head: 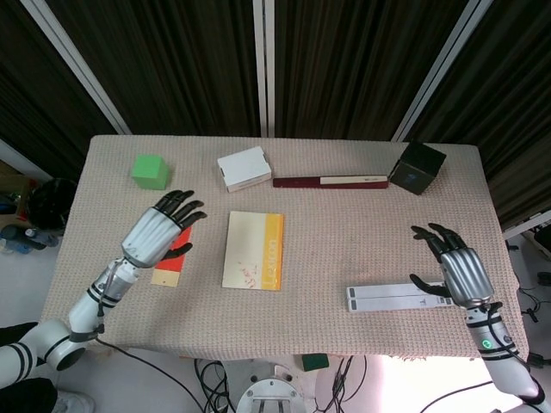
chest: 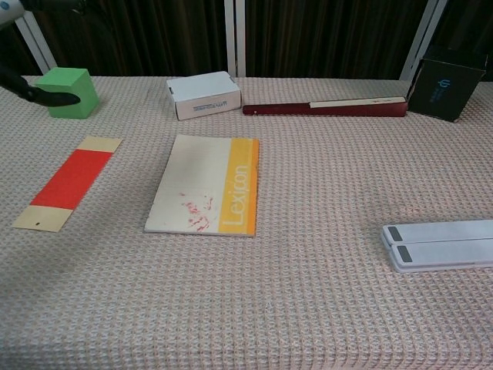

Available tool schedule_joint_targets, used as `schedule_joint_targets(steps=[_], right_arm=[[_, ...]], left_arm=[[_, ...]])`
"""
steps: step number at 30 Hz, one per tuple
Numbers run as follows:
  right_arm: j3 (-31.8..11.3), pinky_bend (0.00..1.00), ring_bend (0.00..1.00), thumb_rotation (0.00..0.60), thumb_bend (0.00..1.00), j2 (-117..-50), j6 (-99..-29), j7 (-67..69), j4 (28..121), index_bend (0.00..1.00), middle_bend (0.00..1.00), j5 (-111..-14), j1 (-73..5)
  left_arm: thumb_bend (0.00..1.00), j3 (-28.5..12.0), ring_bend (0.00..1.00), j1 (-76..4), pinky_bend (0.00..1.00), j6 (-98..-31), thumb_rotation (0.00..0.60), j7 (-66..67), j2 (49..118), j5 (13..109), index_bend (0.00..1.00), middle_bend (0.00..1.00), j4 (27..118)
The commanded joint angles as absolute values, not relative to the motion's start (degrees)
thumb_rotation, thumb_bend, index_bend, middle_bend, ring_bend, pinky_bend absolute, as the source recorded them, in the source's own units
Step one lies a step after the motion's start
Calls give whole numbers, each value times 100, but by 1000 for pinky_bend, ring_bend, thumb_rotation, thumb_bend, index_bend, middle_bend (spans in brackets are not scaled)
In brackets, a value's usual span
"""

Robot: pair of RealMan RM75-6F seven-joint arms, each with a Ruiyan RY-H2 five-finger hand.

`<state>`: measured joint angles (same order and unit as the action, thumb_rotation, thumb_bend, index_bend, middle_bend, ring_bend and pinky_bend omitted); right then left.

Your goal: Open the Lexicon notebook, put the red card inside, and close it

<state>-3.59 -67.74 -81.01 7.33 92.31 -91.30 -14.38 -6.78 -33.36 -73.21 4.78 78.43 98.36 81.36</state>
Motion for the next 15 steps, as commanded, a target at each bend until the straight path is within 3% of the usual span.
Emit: schedule_joint_targets(steps=[1, 8, 15], right_arm=[[-399, 213, 133, 600, 160, -6667, -8256, 767, 9315, 172, 279, -9075, -1336], [-394, 213, 133, 600, 160, -6598, -8413, 804, 9342, 174, 274, -9015, -1193], [-377, 215, 133, 600, 160, -6670, -8411, 903, 9205, 174, 265, -8942, -1126]], left_arm=[[142, -620, 119, -3697, 209, -6872, 600, 539, 8216, 9817, 291, 219, 7747], [143, -527, 119, -4078, 206, -6209, 600, 509, 8767, 9623, 283, 198, 7173], [142, -411, 119, -4204, 184, -6155, 600, 249, 9317, 9567, 283, 197, 6411]])
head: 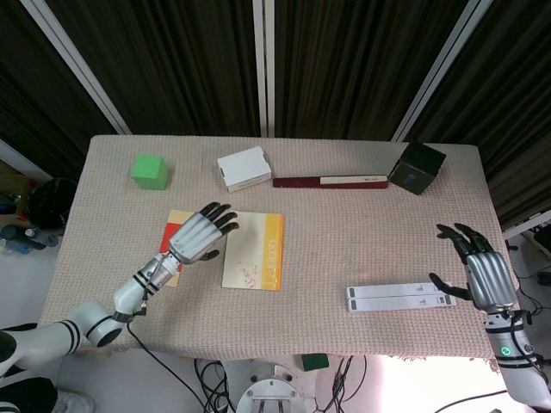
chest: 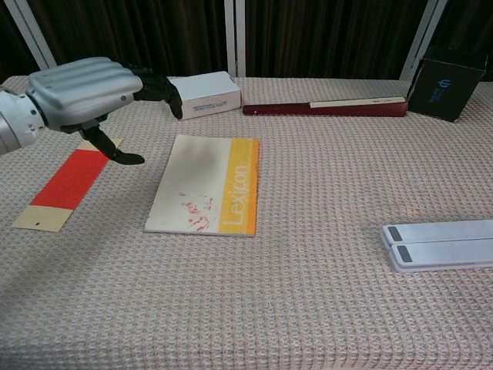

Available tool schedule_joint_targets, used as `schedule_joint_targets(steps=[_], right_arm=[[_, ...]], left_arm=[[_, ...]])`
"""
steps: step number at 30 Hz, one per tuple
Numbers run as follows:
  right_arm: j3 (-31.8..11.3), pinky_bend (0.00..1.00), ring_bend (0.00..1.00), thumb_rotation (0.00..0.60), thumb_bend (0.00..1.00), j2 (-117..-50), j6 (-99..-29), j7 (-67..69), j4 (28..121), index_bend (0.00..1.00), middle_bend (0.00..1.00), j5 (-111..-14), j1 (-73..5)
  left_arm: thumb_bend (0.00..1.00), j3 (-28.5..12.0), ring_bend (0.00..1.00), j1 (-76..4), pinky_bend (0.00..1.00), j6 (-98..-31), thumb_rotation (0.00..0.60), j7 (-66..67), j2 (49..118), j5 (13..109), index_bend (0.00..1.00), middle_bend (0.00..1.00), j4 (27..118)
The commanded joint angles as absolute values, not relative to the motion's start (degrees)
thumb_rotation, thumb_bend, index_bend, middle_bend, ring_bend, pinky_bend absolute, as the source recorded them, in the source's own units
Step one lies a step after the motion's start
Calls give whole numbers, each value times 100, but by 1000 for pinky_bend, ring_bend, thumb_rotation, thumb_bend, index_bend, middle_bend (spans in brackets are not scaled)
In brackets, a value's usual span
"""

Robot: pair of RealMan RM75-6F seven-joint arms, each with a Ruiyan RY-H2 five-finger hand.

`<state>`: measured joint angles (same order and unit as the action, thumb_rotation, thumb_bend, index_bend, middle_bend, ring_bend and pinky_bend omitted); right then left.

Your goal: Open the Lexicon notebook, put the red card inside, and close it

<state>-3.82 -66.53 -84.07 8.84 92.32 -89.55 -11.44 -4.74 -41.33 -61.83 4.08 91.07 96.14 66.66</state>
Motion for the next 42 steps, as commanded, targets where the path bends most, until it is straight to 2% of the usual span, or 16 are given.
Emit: schedule_joint_targets(steps=[1, 11, 19, 36, 42], right_arm=[[-376, 215, 133, 600, 160, -6677, -8414, 913, 9193, 174, 264, -8937, -1118], [-383, 218, 133, 600, 160, -6788, -8468, 1033, 9034, 174, 257, -8855, -1020], [-382, 219, 133, 600, 160, -6754, -8548, 999, 9046, 174, 255, -8856, -937], [-396, 222, 133, 600, 160, -6779, -8540, 997, 9028, 175, 254, -8828, -870], [-405, 223, 133, 600, 159, -6811, -8560, 1032, 8994, 175, 251, -8804, -834]], left_arm=[[142, -398, 118, -4219, 183, -6151, 600, 227, 9359, 9566, 283, 197, 6338], [141, -248, 118, -4365, 181, -6039, 600, -81, 9886, 9512, 283, 197, 5594], [141, -117, 118, -4483, 181, -5954, 600, -60, 10027, 9543, 283, 197, 5225], [141, 9, 118, -4548, 180, -5936, 600, -177, 9979, 9469, 283, 197, 5166], [141, 28, 118, -4618, 180, -5938, 600, -416, 10183, 9482, 284, 198, 4983]])
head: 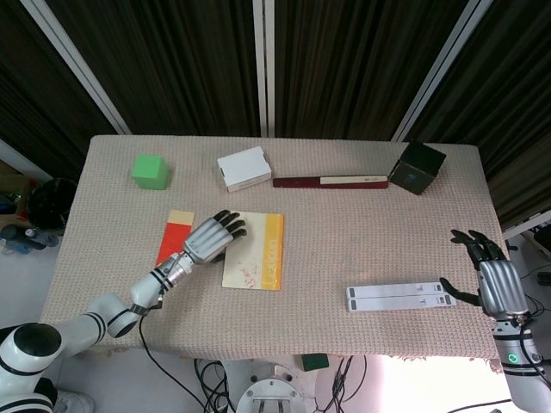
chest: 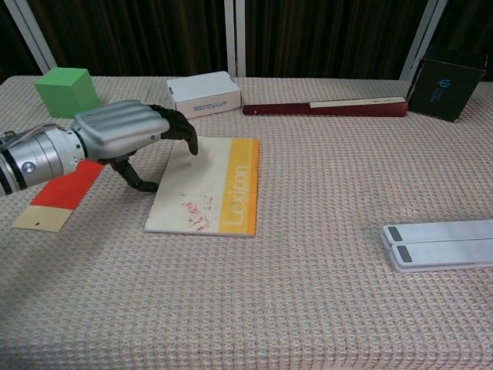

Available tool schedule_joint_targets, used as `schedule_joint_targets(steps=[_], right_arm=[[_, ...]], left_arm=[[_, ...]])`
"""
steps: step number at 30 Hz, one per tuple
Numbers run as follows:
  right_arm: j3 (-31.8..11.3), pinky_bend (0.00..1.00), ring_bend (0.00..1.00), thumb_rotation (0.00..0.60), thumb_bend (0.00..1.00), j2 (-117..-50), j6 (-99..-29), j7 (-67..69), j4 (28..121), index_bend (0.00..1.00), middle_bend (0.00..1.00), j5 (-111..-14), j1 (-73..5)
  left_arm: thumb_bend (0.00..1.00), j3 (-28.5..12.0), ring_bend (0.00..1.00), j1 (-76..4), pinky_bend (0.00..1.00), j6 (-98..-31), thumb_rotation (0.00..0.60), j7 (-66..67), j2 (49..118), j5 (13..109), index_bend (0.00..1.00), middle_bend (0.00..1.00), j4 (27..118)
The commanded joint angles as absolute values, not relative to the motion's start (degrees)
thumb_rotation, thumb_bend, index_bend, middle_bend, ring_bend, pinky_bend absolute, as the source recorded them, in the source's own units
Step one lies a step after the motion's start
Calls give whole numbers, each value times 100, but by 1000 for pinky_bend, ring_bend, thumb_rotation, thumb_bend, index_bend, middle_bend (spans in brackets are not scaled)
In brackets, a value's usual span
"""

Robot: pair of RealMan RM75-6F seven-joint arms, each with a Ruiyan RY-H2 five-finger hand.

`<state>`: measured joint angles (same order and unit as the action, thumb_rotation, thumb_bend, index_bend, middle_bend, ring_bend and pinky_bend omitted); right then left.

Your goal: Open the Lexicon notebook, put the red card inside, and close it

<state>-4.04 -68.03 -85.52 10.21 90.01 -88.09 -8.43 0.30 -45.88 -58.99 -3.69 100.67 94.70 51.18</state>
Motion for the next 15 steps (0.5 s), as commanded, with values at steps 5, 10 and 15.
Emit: schedule_joint_targets(steps=[5, 10, 15], right_arm=[[-403, 224, 133, 600, 160, -6825, -8592, 1070, 8960, 175, 250, -8762, -775], [-399, 225, 132, 600, 160, -6834, -8645, 1106, 8947, 174, 248, -8730, -705], [-401, 225, 133, 600, 160, -6826, -8688, 1124, 8949, 175, 247, -8696, -640]], left_arm=[[141, 147, 118, -4625, 181, -6391, 600, -895, 10495, 9740, 286, 197, 4418], [142, 220, 118, -4637, 180, -6736, 600, -1410, 10809, 9880, 287, 197, 3850], [227, 230, 118, -4708, 178, -6918, 600, -1868, 11101, 9920, 288, 197, 3345]])
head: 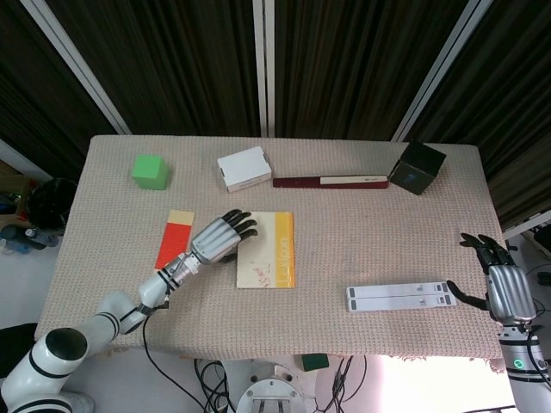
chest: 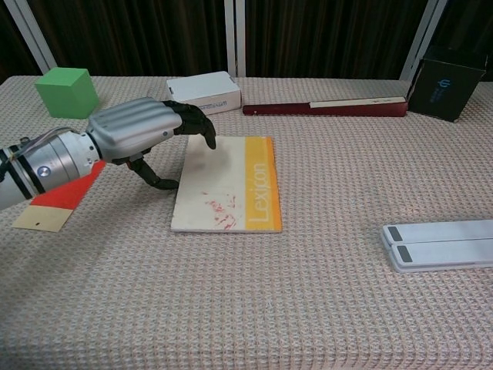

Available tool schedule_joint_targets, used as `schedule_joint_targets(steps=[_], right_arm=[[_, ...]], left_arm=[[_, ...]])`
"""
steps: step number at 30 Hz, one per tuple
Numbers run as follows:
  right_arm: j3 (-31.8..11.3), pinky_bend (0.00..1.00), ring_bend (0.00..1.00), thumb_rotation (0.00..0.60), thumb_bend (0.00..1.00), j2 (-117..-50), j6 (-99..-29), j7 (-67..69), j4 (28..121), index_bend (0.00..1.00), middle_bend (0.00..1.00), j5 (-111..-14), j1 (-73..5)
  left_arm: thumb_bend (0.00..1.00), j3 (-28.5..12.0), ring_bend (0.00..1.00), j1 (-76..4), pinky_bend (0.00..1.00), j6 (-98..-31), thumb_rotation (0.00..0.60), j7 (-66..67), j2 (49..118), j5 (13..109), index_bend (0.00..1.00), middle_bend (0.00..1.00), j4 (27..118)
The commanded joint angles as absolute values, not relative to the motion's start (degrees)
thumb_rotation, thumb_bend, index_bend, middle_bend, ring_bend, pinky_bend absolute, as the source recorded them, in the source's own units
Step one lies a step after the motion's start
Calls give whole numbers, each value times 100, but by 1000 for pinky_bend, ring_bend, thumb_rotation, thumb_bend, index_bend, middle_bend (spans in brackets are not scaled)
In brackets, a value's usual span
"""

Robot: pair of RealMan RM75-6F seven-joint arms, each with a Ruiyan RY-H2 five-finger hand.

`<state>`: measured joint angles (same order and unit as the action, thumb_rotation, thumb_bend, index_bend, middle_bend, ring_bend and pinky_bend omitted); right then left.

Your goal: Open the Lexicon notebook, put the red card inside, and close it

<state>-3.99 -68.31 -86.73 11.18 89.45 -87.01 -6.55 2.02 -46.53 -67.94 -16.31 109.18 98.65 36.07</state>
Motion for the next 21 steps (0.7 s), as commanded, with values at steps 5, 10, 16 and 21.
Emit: schedule_joint_targets(steps=[5, 10, 16, 21], right_arm=[[-411, 225, 133, 600, 160, -6825, -8729, 1141, 8946, 175, 247, -8696, -599], [-415, 225, 132, 600, 160, -6837, -8714, 1165, 8929, 175, 245, -8679, -578], [-441, 225, 132, 600, 160, -6835, -8760, 1196, 8901, 175, 244, -8674, -542], [-442, 225, 132, 600, 160, -6833, -8778, 1243, 8864, 175, 242, -8673, -509]], left_arm=[[250, 261, 118, -4807, 174, -6989, 600, -2097, 11279, 9958, 288, 197, 3050], [245, 308, 118, -4915, 171, -6953, 600, -2154, 11391, 9984, 288, 198, 2869], [260, 206, 118, -5018, 165, -6913, 600, -2579, 11547, 9849, 288, 197, 2881], [314, 114, 117, -5239, 162, -6932, 600, -2699, 11738, 9824, 295, 197, 2794]])
